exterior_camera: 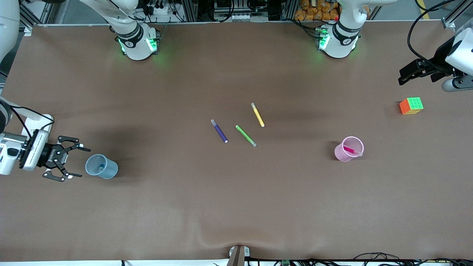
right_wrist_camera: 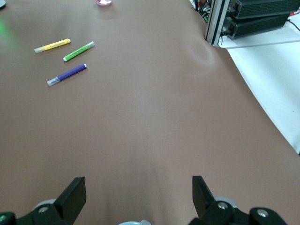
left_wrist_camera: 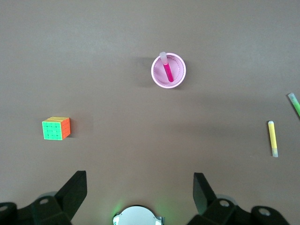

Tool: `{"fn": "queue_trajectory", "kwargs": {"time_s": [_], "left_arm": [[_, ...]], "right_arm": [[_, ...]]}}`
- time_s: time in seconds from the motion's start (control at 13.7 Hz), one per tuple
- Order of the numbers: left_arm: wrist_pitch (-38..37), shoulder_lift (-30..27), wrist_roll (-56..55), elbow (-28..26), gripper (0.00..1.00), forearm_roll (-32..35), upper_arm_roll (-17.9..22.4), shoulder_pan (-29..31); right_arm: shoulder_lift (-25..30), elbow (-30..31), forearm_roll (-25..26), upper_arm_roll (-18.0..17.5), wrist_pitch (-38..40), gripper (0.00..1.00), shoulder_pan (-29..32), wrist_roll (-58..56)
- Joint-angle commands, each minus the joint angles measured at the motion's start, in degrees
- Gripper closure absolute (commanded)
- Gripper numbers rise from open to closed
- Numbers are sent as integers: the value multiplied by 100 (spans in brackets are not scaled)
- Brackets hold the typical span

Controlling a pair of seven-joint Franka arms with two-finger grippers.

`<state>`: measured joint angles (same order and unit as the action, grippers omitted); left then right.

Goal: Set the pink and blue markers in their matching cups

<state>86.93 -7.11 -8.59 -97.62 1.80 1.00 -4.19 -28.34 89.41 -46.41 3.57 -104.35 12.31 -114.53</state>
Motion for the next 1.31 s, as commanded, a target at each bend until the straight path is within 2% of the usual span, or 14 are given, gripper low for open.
{"fn": "queue_trajectory", "kwargs": {"time_s": [0.0, 0.22, 0.66, 0.95, 1.24], "left_arm": [[34, -36, 94, -21, 0, -92, -21, 76], [34, -27, 85, -29, 0, -92, -30, 67], [-27, -80, 103, -3, 0, -110, -13, 76], [-124, -123, 103, -12, 0, -110, -13, 67], [-133, -194, 94, -65, 0, -118, -39, 59]], "right_arm": [[275, -178, 421, -6, 20, 0, -202, 841], [679, -178, 912, 3, -7, 0, -509, 1834], [1497, -152, 2503, 3, -24, 0, -1037, 4909], [1831, -91, 3241, 3, 28, 0, -1240, 6377], [2122, 94, 3743, 3, 116, 0, -1319, 7932]]}}
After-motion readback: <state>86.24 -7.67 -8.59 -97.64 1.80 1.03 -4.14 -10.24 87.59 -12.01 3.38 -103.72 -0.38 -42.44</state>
